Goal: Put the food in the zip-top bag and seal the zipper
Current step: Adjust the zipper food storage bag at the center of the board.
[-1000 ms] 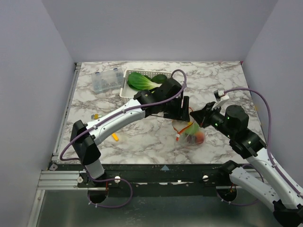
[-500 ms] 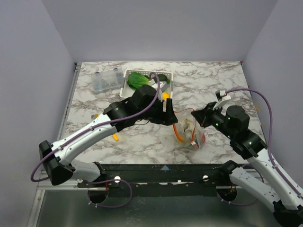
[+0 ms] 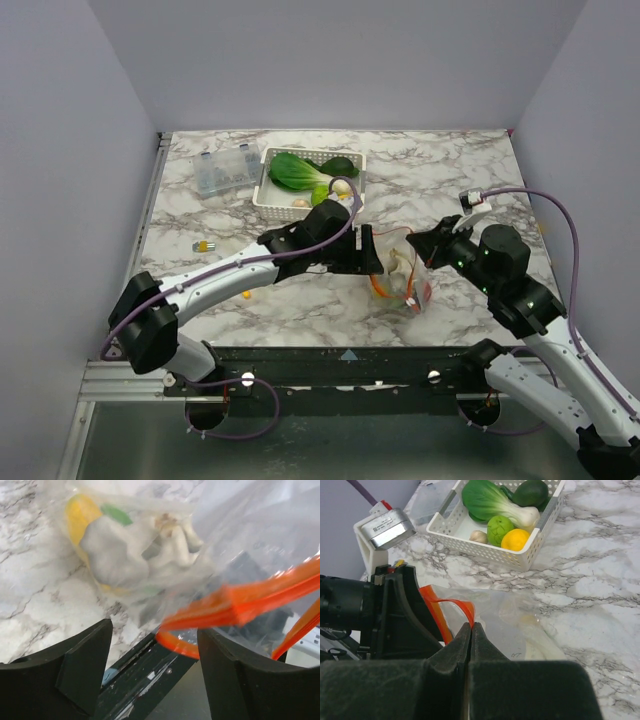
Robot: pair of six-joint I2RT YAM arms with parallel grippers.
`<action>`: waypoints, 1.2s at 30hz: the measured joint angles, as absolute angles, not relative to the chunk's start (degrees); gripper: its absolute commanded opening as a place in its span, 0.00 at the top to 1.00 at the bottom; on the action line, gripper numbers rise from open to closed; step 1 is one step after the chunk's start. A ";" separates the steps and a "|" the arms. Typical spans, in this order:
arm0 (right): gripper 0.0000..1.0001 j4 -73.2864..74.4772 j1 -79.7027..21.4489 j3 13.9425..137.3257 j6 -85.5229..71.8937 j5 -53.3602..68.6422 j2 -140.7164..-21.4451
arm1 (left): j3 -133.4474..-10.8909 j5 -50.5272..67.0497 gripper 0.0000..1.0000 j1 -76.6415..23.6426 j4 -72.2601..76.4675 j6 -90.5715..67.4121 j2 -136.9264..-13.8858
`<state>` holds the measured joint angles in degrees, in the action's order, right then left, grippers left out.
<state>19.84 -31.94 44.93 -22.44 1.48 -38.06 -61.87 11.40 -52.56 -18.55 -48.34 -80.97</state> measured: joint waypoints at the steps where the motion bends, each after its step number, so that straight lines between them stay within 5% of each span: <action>1: 0.99 19.84 -31.94 44.93 -22.44 1.43 -38.06 | -63.18 11.66 0.44 -52.56 -17.74 -48.45 -82.63; 6: 0.99 19.88 -31.94 44.93 -22.44 -0.58 -38.06 | -70.74 13.58 0.87 -52.56 -17.26 -47.77 -87.92; 15: 0.99 25.71 -31.94 49.12 -22.52 -12.14 -37.80 | -81.87 22.24 0.94 -52.45 -18.31 -46.74 -89.36; 18: 0.99 27.70 -31.94 52.49 -22.50 -16.40 -36.88 | -83.59 25.69 0.86 -51.90 -17.98 -47.03 -89.36; 25: 0.99 28.80 -31.94 53.58 -22.41 -20.86 -35.22 | -86.00 31.40 0.42 -48.29 -17.54 -47.55 -93.23; 36: 0.99 30.72 -31.94 50.17 -22.50 -22.04 -36.62 | -74.91 31.07 0.20 -40.36 -17.89 -41.34 -86.87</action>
